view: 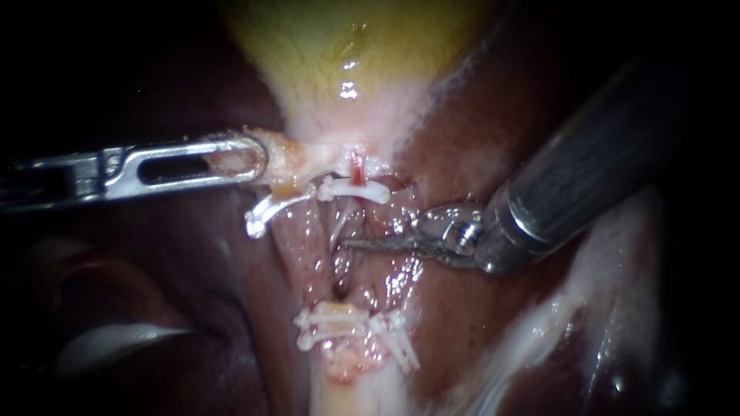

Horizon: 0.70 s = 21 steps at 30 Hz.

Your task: Go back from the cut right tube

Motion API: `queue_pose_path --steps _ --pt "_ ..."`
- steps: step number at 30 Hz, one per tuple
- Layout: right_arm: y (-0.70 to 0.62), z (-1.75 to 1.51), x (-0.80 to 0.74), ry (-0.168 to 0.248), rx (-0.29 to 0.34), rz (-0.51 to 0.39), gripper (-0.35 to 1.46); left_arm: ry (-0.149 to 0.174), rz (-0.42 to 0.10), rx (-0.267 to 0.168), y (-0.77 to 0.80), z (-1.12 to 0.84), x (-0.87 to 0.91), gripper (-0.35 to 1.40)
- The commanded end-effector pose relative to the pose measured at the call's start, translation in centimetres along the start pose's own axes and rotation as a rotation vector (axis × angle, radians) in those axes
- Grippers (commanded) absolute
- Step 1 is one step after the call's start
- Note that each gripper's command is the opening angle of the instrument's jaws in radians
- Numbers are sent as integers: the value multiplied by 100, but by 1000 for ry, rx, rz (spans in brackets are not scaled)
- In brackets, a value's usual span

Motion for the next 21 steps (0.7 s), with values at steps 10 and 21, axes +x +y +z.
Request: queue_pose_path --steps 10,21 --pt "0 1 1 0 0 -3 -35 0 0 -1 -1 0 0 -35" --pt "-1 3 1 28 9 -28 120 0 0 -1 -1 0 1 -35"
